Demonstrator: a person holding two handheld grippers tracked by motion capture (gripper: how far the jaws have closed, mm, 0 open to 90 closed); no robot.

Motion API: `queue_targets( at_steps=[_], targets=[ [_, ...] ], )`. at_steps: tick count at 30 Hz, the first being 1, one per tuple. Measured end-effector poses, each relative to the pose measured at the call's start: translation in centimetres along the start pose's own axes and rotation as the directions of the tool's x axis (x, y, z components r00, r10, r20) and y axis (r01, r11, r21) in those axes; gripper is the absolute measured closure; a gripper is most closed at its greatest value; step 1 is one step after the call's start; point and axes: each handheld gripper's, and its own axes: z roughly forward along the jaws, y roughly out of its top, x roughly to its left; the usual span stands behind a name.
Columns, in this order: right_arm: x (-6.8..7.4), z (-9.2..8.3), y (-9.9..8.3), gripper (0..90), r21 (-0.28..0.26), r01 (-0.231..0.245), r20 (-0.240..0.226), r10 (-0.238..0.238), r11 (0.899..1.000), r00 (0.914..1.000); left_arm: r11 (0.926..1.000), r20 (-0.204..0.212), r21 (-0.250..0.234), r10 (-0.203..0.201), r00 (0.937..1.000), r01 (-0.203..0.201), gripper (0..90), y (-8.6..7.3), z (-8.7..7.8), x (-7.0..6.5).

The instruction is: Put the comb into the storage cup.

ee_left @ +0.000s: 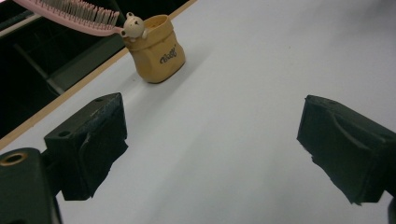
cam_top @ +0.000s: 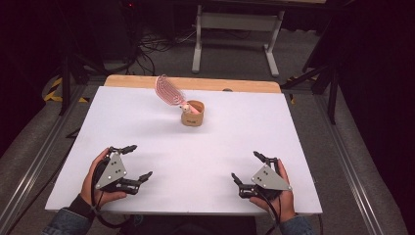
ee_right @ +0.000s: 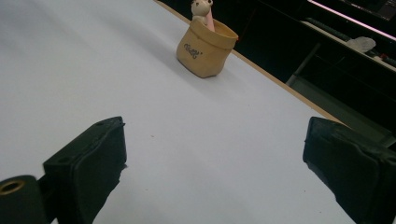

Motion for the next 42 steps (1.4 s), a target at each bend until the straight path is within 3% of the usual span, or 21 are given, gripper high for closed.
queue_targets(
  at_steps=[8,23,31,34,42],
  targets=[
    [-0.1,-0.3,-0.4,6.5,0.002,0.000,0.009,0.000,1.000,1.0000,0.9996,-0.007,0.008,-0.027,0.9996,0.027,6.2,-0.8,-0.5,0.2],
    [-0.3,-1.0,-1.3,5.0,0.001,-0.032,0.030,0.032,0.999,0.9990,0.9959,-0.073,0.010,-0.089,0.9934,0.090,4.3,-2.8,-1.9,0.4],
    [-0.5,-1.4,-2.1,4.6,0.018,-0.052,0.049,0.051,0.998,0.9975,0.9932,-0.071,0.019,-0.113,0.9910,0.115,4.1,-3.6,-2.8,0.1],
    [-0.4,-1.4,-2.1,4.6,0.021,-0.052,0.050,0.051,0.998,0.9975,0.9894,-0.066,0.012,-0.144,0.9874,0.145,4.3,-4.0,-2.9,0.2],
    [-0.3,-1.1,-2.3,4.6,0.022,-0.049,0.035,0.048,0.999,0.9982,0.9887,-0.062,0.015,-0.148,0.9870,0.149,4.4,-4.2,-2.8,0.2]
  ],
)
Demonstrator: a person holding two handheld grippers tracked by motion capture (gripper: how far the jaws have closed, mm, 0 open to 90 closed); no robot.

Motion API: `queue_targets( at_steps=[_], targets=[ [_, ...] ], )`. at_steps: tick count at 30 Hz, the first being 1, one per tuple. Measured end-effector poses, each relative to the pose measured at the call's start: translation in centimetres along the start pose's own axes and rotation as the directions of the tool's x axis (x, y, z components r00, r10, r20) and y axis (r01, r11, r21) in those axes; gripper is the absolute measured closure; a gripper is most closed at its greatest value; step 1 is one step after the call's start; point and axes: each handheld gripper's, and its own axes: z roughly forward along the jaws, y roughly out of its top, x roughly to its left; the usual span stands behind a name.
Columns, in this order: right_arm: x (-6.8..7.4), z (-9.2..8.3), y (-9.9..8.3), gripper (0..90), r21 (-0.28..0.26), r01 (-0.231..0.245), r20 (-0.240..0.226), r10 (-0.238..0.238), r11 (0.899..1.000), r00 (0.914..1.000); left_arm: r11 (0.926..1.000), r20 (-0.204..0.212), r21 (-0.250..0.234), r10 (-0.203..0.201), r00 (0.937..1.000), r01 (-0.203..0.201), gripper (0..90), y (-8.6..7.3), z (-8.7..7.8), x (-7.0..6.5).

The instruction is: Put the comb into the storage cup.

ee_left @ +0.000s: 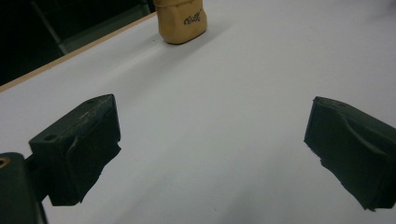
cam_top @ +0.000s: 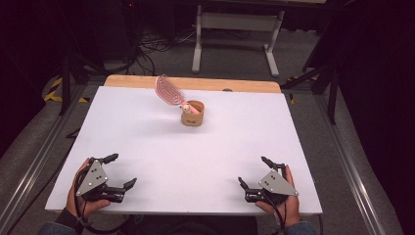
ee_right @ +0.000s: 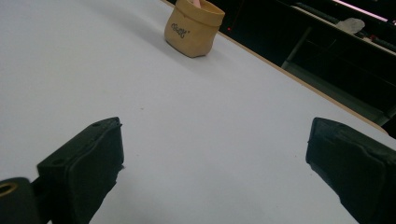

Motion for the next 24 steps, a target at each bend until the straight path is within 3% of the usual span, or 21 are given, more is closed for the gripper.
queue_targets(
  at_steps=[16,24],
  targets=[
    [0.37,0.11,0.28,5.0,0.001,0.012,-0.004,-0.012,1.000,0.9999,1.0000,0.002,-0.002,0.000,1.0000,0.000,4.9,-0.12,-0.28,-0.16],
    [0.58,0.23,0.38,4.9,0.004,0.025,-0.006,-0.025,1.000,0.9997,0.9998,0.005,-0.001,0.021,0.9998,-0.021,5.0,-0.03,-0.26,-0.30]
  ],
)
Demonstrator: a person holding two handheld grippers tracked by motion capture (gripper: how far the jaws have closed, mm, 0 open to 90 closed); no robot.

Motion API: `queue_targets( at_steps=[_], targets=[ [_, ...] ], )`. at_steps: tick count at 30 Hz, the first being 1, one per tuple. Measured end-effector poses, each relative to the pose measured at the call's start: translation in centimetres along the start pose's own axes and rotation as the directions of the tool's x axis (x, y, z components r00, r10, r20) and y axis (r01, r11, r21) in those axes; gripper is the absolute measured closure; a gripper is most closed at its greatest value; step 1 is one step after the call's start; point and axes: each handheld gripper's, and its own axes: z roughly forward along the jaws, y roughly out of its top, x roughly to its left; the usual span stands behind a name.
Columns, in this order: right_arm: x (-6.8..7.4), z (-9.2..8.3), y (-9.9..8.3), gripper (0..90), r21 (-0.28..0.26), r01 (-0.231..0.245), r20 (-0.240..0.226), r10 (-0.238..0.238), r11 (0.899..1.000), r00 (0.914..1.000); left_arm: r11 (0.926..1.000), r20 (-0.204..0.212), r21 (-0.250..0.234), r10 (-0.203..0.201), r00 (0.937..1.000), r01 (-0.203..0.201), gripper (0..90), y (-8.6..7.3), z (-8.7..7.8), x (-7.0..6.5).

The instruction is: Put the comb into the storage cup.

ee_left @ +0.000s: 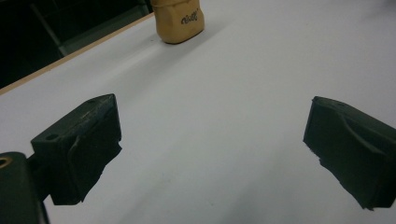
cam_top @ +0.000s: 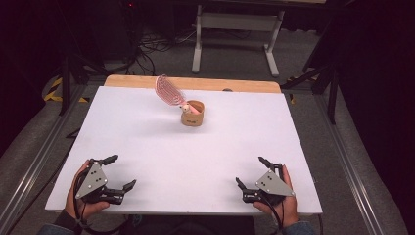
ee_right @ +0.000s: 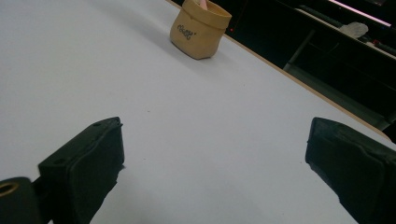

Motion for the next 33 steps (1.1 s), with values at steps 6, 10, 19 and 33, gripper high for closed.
queue_targets(
  at_steps=[6,10,19,33],
  targets=[
    [-0.12,-0.05,-0.06,5.0,-0.004,-0.003,0.002,0.003,1.000,1.0000,0.9999,-0.001,0.008,0.008,1.0000,-0.008,5.1,0.04,0.05,-0.02],
    [-0.11,-0.03,-0.05,5.0,-0.003,0.000,0.007,0.000,1.000,1.0000,0.9999,0.002,0.010,0.011,0.9999,-0.011,5.1,0.02,0.13,0.01],
    [-0.08,-0.01,-0.05,5.0,-0.002,0.002,0.003,-0.002,1.000,1.0000,0.9997,0.006,0.021,0.015,0.9999,-0.015,5.2,0.02,0.38,-0.10],
    [-0.21,-0.13,-0.20,5.0,-0.003,-0.002,0.003,0.002,1.000,1.0000,0.9991,0.008,0.038,0.018,0.9998,-0.018,5.7,0.11,0.65,-0.18]
  ],
)
